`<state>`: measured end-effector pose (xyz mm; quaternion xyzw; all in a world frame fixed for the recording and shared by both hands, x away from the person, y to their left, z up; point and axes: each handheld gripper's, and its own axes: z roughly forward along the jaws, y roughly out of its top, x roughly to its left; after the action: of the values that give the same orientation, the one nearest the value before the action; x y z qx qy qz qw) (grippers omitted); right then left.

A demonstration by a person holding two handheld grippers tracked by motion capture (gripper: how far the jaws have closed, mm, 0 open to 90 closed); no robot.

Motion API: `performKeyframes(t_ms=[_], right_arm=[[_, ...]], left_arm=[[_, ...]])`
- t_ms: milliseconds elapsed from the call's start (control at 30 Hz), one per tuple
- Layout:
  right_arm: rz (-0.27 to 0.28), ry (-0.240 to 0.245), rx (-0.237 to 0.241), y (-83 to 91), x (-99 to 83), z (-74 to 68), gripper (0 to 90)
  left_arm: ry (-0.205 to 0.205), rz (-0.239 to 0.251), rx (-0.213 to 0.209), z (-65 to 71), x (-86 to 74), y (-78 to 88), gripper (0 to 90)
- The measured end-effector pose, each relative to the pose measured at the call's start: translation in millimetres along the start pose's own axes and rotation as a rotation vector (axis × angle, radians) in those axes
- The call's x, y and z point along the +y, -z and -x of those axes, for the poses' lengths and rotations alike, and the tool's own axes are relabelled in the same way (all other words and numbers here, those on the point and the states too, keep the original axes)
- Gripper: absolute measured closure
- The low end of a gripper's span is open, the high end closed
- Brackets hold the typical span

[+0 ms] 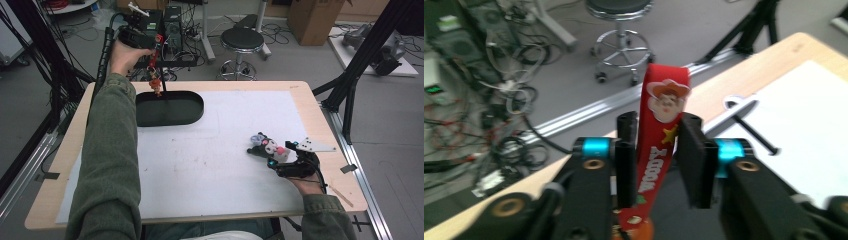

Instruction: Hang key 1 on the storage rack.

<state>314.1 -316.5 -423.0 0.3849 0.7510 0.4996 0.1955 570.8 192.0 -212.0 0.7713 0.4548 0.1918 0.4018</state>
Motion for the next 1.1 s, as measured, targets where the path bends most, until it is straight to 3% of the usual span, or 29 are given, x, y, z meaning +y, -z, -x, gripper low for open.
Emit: performKeyframes(t_ms=[67, 100, 300, 367, 467, 567, 800, 900, 1100], right_arm=[[0.001, 0.0, 0.001, -0.1, 0.0, 0.0, 0.7], [0.001, 0.0, 0.001, -0.1, 0.0, 0.0, 0.7], [0.001, 0.003, -0.002, -0.7, 0.7, -0.5, 0.7], [0.002, 0.005, -0.002, -1.0, 1.0, -0.4, 0.7], [0.001, 0.004, -0.001, -0.8, 1.3, -1.1, 0.7], [0.003, 0.008, 0.0, -1.1, 1.3, -0.9, 0.7], [0.002, 0.009, 0.004, -1.4, 1.5, -1.5, 0.7], [0.005, 0.004, 0.003, -0.7, 1.6, -1.8, 0.7], [0.008, 0.005, 0.005, -0.5, 1.8, -2.1, 0.7]], left_arm=[[0.004, -0.018, -0.016, -0.8, -1.2, -0.6, 49.3], [-0.006, -0.027, -0.012, -1.1, -1.7, -0.6, 49.3], [-0.021, -0.007, -0.076, 2.2, -11.2, 3.1, 22.2], [-0.047, -0.027, -0.073, 3.8, -15.3, 1.9, 15.1], [-0.05, -0.018, -0.082, 4.6, -19.3, 3.8, 6.9], [-0.045, 0.009, -0.08, 5.8, -21.3, 8.5, 1.7], [-0.049, 0.061, -0.077, 8.5, -26.0, 24.7, 1.7], [-0.08, 0.069, -0.072, 11.9, -33.2, 29.8, 1.7], [-0.08, 0.104, -0.1, 19.7, -55.0, 39.8, 1.7]])
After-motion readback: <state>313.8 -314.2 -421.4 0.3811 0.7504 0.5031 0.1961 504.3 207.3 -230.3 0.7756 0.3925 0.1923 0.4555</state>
